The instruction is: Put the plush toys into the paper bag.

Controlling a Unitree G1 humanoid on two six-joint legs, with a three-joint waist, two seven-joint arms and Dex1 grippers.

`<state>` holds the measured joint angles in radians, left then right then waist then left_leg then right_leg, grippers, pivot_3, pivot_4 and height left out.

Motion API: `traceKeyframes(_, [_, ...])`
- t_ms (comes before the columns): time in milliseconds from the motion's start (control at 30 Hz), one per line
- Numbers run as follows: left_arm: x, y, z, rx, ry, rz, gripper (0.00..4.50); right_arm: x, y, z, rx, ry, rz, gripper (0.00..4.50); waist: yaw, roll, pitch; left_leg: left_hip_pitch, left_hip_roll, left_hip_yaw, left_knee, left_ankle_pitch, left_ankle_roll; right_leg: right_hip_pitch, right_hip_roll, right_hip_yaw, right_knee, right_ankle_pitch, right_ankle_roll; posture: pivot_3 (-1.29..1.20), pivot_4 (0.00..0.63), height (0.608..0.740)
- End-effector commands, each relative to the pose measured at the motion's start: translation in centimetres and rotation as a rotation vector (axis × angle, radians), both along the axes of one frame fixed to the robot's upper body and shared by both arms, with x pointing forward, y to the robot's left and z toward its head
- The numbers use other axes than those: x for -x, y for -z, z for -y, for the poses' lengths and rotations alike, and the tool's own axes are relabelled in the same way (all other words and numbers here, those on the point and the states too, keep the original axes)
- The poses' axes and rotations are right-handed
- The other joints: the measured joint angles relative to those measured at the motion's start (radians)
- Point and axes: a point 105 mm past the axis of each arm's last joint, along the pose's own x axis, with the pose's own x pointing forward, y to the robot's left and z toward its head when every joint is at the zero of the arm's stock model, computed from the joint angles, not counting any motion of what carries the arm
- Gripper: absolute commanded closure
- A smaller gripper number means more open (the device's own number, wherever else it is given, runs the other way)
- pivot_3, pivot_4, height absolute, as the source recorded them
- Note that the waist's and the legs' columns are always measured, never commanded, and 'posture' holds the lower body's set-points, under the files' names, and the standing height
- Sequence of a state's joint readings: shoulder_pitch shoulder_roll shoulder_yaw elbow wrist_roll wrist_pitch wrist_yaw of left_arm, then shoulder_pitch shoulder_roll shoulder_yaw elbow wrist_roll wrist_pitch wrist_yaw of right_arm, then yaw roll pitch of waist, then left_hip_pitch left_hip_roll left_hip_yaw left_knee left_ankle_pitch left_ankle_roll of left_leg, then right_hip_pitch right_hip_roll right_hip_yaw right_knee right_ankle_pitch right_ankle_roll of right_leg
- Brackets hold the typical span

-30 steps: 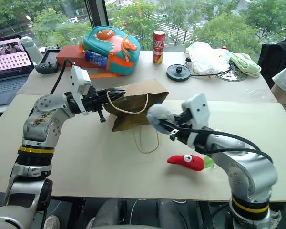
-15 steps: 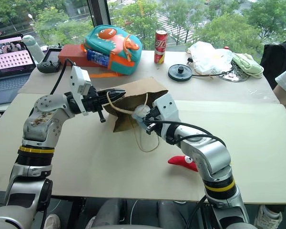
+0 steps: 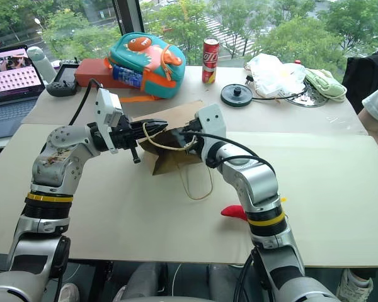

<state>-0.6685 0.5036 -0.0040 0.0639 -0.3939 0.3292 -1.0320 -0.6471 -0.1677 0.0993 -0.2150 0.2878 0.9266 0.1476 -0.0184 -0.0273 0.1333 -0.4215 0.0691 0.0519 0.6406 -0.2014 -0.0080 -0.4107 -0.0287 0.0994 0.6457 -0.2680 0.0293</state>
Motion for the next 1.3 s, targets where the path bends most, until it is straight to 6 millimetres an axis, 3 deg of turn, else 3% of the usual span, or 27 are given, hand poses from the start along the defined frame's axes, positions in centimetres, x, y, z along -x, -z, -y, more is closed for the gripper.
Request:
traceKeyframes(33, [0.3,-1.2,0.3,0.009,0.021,0.044,4.50,-0.3,-1.9,0.7,-0.048,0.042,0.067,1.89,0.000,0.000,0.000,0.000,0.000,0.000,0.000,0.000,0.000,0.000,0.000,0.000,0.000,0.000,0.000,0.00,0.150,0.728])
traceKeyframes(200, [0.3,-1.2,0.3,0.007,0.020,0.043,4.50,-0.1,-2.0,0.5,-0.056,0.040,0.062,0.11,-0.002,0.000,0.000,-0.002,0.000,0.000,0.000,0.000,0.000,-0.003,0.000,0.000,0.001,0.000,0.000,0.00,0.150,0.728])
traceKeyframes(233, [0.3,-1.2,0.3,0.007,0.020,0.043,4.50,-0.1,-2.1,0.5,-0.060,0.042,0.062,0.05,-0.003,0.000,0.000,-0.002,0.000,0.000,0.000,0.000,0.000,-0.003,0.000,0.000,0.001,0.000,0.000,0.00,0.150,0.728])
traceKeyframes(433, [0.3,-1.2,0.3,0.008,0.017,0.043,4.50,1.6,-2.6,1.4,-0.059,-0.026,0.058,0.05,-0.003,0.000,0.000,-0.002,0.000,0.000,0.000,0.000,0.000,-0.004,0.000,0.000,0.001,0.000,0.000,0.00,0.150,0.728])
traceKeyframes(633, [0.3,-1.2,0.3,0.012,0.014,0.040,4.50,6.1,-2.3,4.6,0.093,-0.194,0.066,0.05,0.006,0.000,0.000,-0.003,0.000,0.000,-0.001,0.000,0.000,-0.003,-0.001,0.000,0.000,0.000,0.000,0.00,0.150,0.728])
traceKeyframes(733, [0.3,-1.2,0.2,0.012,0.015,0.036,4.50,9.2,-0.7,7.0,0.239,-0.294,-0.010,0.05,0.008,0.001,0.000,-0.003,-0.001,0.000,-0.001,0.000,0.000,-0.003,0.000,0.000,-0.002,0.000,0.000,0.00,0.150,0.728])
traceKeyframes(1000, [0.3,-1.1,0.2,0.011,0.016,0.034,4.50,14.4,3.9,10.7,0.455,-0.394,-0.281,0.05,-0.001,0.000,0.000,0.002,0.000,-0.001,-0.001,-0.001,0.001,0.002,0.000,0.001,-0.002,0.000,0.000,0.00,0.150,0.728])
traceKeyframes(1167, [0.4,-1.1,0.2,0.010,0.019,0.031,4.50,14.7,5.5,13.0,0.550,-0.334,-0.357,0.05,-0.001,0.000,0.000,0.004,-0.001,-0.001,0.001,-0.001,0.001,0.006,0.000,0.001,-0.003,-0.002,0.003,0.00,0.150,0.728])
traceKeyframes(1300, [0.4,-1.0,0.3,0.010,0.021,0.030,4.50,14.2,6.8,15.9,0.625,-0.226,-0.418,0.05,0.004,0.000,0.001,0.005,-0.001,-0.001,0.001,-0.001,0.001,0.007,0.000,0.000,-0.004,-0.002,0.003,0.00,0.150,0.728])
